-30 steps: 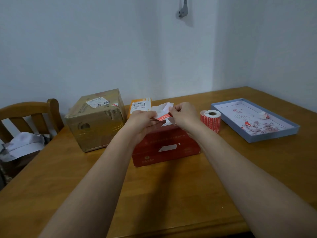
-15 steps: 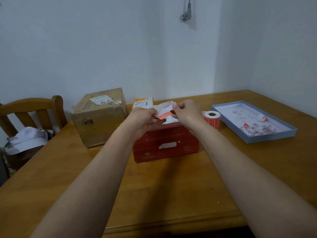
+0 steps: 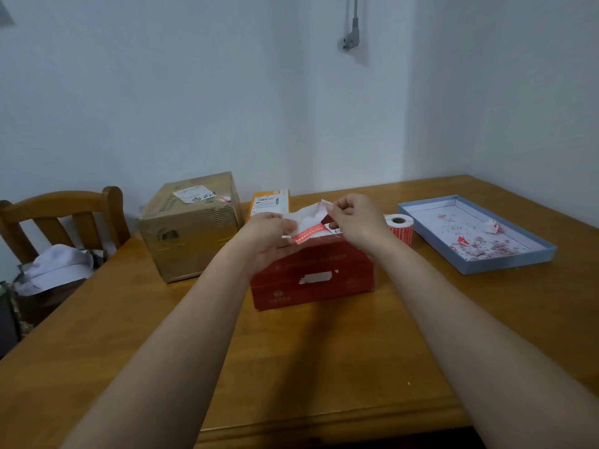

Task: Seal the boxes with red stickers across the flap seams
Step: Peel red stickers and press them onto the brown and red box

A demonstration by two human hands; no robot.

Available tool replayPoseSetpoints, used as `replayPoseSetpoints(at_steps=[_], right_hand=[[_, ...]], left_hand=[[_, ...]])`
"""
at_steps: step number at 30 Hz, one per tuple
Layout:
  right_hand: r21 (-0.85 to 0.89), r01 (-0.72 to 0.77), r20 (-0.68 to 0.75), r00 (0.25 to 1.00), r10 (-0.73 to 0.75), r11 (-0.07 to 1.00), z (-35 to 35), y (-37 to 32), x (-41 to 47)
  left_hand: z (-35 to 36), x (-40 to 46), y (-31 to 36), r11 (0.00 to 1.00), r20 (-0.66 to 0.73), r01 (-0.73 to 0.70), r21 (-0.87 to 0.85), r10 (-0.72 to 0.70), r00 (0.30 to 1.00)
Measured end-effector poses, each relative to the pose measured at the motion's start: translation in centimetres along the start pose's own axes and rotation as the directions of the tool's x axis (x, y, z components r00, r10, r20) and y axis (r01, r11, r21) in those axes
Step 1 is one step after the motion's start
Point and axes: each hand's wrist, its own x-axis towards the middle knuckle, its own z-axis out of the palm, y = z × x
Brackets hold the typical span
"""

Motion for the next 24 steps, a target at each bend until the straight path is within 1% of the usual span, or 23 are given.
replayPoseSetpoints(at_steps=[2,5,9,12,16,18,20,22,24], right_hand=[[-0.037,0.009,0.018,1.0,-0.008,0.999,0.0,0.2,0.0],[-0.04,0.022,0.06,0.998,-0.019,0.999,0.3,0.1,-0.1],[-0.037,0.059,0.081,0.995,-0.056,0.998,0.3,-0.1,-0.3],[-0.028,0.08,0.076,0.994,-0.077,0.996,0.4,0.1,-0.3],[-0.013,0.103,0.053,0.993,-0.102,0.995,0.5,0.1,-0.5],[-0.003,0.089,0.037,0.995,-0.089,0.996,0.6,0.2,-0.4],[0.02,0.053,0.023,0.998,-0.053,0.998,0.9,0.5,-0.2],[0.033,0.008,0.003,1.0,-0.008,0.999,1.2,0.8,0.2],[0.065,-0.041,-0.015,0.999,0.042,0.997,1.4,1.1,0.5]], left_hand=[[0.3,0.1,-0.1,0.998,0.007,-0.022,0.053,0.022,1.0],[0.7,0.3,-0.3,0.991,0.007,-0.087,0.104,0.087,0.996],[0.6,1.4,-1.0,0.968,-0.103,-0.141,0.209,0.166,0.981],[0.5,2.2,-1.2,0.947,-0.188,-0.155,0.283,0.213,0.959],[0.6,2.7,-1.4,0.94,-0.223,-0.165,0.299,0.237,0.946],[1.0,2.7,-1.4,0.916,-0.246,-0.204,0.346,0.298,0.923],[1.3,2.6,-1.6,0.874,-0.244,-0.27,0.405,0.387,0.889],[1.6,2.5,-1.8,0.807,-0.203,-0.359,0.468,0.494,0.845],[1.7,2.3,-2.1,0.747,-0.168,-0.409,0.524,0.562,0.81]])
